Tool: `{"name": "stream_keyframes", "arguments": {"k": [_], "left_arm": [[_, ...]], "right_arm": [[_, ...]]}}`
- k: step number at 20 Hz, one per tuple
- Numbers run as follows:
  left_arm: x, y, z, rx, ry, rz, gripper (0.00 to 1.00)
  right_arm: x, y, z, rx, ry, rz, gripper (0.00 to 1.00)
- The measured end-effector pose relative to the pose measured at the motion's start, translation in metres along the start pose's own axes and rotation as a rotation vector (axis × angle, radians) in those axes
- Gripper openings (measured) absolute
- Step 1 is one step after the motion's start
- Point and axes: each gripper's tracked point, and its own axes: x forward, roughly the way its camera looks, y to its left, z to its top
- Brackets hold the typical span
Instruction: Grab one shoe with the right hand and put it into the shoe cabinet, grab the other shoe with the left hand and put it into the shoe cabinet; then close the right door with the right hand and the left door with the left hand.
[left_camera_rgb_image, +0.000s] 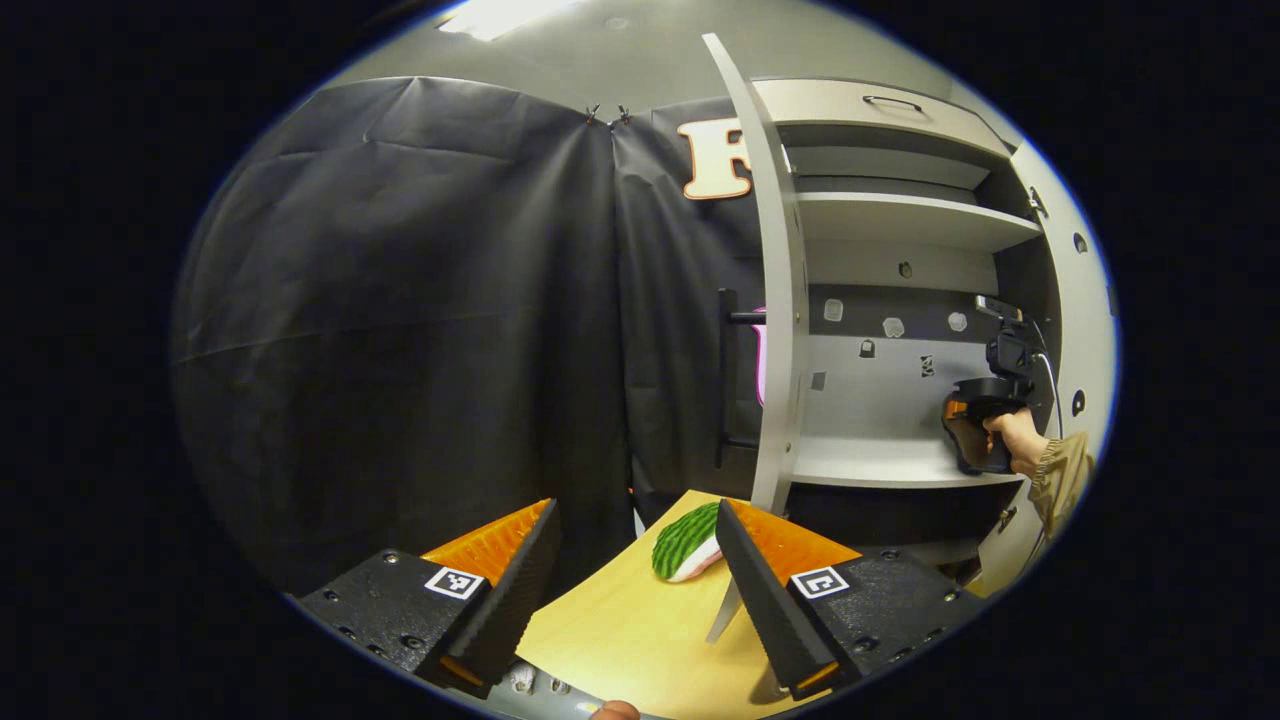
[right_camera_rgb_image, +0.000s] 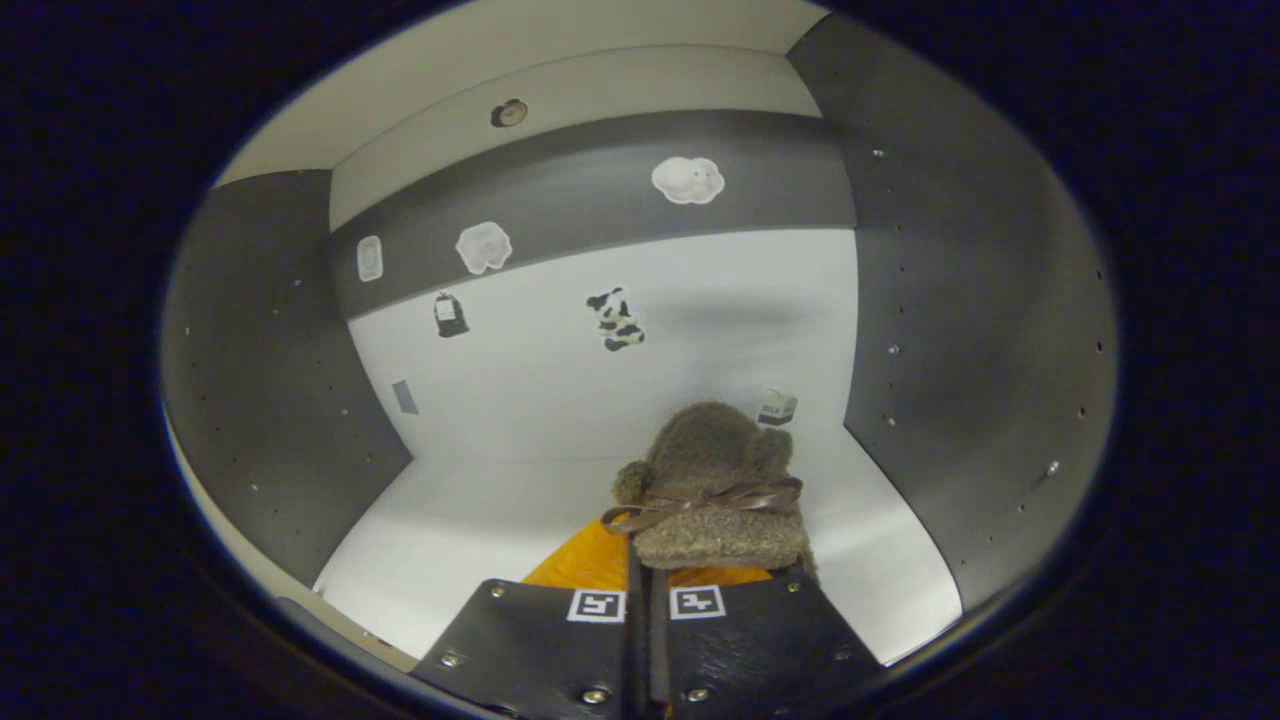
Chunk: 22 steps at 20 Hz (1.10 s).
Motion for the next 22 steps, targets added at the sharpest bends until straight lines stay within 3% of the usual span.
{"name": "stream_keyframes", "arguments": {"k": [4,5,6,10,15,22], "left_arm": [[0.002,-0.004,-0.004,-0.003,0.009,-0.010,0.94],[0.002,-0.007,-0.005,0.000,0.010,-0.018,0.96],[0.002,-0.010,-0.005,0.001,0.011,-0.029,0.96],[-0.002,-0.033,-0.017,-0.006,0.024,-0.096,0.96],[-0.007,-0.067,-0.059,0.001,0.099,-0.201,0.96],[-0.017,-0.125,-0.157,0.060,0.273,-0.402,0.96]], "right_arm": [[0.001,0.000,-0.008,0.022,0.048,0.015,0.06],[-0.002,-0.001,-0.009,0.016,0.053,0.010,0.22],[-0.007,0.000,-0.010,0.005,0.057,0.012,0.25],[-0.037,0.002,-0.015,-0.066,0.063,0.004,0.28],[-0.113,0.012,0.014,-0.103,-0.056,0.048,0.28],[-0.263,0.037,0.059,-0.111,-0.245,0.150,0.28]]}}
